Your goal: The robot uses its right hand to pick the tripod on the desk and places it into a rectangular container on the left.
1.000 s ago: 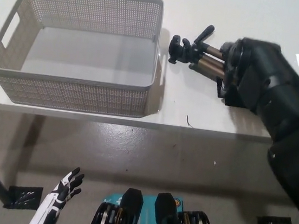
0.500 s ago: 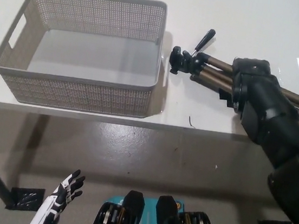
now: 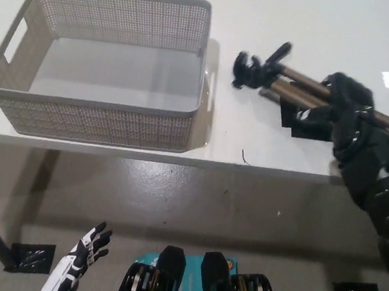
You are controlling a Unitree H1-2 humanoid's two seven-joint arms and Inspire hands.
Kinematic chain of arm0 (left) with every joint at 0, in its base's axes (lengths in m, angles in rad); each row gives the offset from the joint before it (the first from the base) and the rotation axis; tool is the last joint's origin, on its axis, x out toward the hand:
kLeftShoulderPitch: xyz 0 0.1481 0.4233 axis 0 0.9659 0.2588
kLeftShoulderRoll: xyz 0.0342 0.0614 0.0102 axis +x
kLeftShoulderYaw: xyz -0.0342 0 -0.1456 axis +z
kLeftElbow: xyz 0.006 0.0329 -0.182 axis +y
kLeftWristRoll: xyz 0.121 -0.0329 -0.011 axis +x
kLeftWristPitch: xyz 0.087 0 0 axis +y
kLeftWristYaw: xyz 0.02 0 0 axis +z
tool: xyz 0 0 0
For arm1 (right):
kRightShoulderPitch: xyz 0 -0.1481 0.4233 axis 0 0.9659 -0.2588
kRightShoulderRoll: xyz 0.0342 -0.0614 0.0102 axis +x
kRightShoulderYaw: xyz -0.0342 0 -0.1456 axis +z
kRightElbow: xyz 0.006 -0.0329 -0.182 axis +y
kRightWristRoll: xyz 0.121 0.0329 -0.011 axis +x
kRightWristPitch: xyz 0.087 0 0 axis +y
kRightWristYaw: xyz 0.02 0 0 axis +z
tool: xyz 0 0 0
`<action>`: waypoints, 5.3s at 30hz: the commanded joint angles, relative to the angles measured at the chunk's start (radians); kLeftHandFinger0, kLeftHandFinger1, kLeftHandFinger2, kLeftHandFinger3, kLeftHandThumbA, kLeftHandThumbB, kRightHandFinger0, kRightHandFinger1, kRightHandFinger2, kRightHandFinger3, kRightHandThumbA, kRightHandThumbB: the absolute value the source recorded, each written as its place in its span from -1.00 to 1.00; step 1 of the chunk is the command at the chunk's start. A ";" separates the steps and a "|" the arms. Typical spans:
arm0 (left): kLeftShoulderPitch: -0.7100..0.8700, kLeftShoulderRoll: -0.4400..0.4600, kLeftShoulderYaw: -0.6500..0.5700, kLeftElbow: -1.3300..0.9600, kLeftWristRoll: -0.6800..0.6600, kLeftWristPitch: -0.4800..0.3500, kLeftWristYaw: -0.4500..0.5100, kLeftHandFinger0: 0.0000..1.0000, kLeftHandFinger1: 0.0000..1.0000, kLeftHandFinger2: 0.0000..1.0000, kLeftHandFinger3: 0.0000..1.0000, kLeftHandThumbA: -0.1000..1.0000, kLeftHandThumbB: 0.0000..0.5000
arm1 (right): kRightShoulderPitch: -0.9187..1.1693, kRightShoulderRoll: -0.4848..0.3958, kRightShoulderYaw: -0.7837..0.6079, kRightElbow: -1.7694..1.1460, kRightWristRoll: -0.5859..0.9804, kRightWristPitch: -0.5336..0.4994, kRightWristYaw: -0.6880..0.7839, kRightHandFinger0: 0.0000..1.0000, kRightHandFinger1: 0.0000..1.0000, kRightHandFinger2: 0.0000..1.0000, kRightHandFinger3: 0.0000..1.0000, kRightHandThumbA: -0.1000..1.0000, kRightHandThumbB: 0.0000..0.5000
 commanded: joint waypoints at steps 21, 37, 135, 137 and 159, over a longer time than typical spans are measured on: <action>0.003 0.010 0.012 0.001 0.000 -0.057 -0.005 1.00 1.00 1.00 1.00 1.00 0.05 | -0.157 -0.093 -0.563 -0.020 0.477 -0.127 0.207 -1.00 -0.10 0.65 1.00 -1.00 -0.42; 0.010 0.009 0.011 0.009 0.017 -0.063 0.003 1.00 1.00 1.00 1.00 1.00 0.06 | -0.336 -0.051 -0.629 -0.071 0.585 -0.043 0.277 -1.00 -0.19 0.64 0.90 -1.00 -0.07; -0.007 0.036 -0.024 0.033 0.038 -0.014 -0.062 1.00 1.00 1.00 1.00 1.00 -0.04 | 0.530 -0.169 -0.787 -2.142 1.017 -0.048 0.256 1.00 1.00 1.00 1.00 1.00 0.80; -0.005 0.035 -0.024 0.033 0.051 -0.012 -0.054 1.00 1.00 1.00 1.00 1.00 -0.07 | 0.638 -0.141 -0.775 -2.187 1.063 -0.108 0.224 1.00 1.00 1.00 1.00 1.00 0.82; -0.034 0.044 -0.019 0.051 0.066 -0.026 -0.048 1.00 1.00 1.00 1.00 1.00 0.04 | 1.280 0.105 -0.336 -1.970 0.969 -0.442 0.495 1.00 1.00 1.00 1.00 1.00 0.82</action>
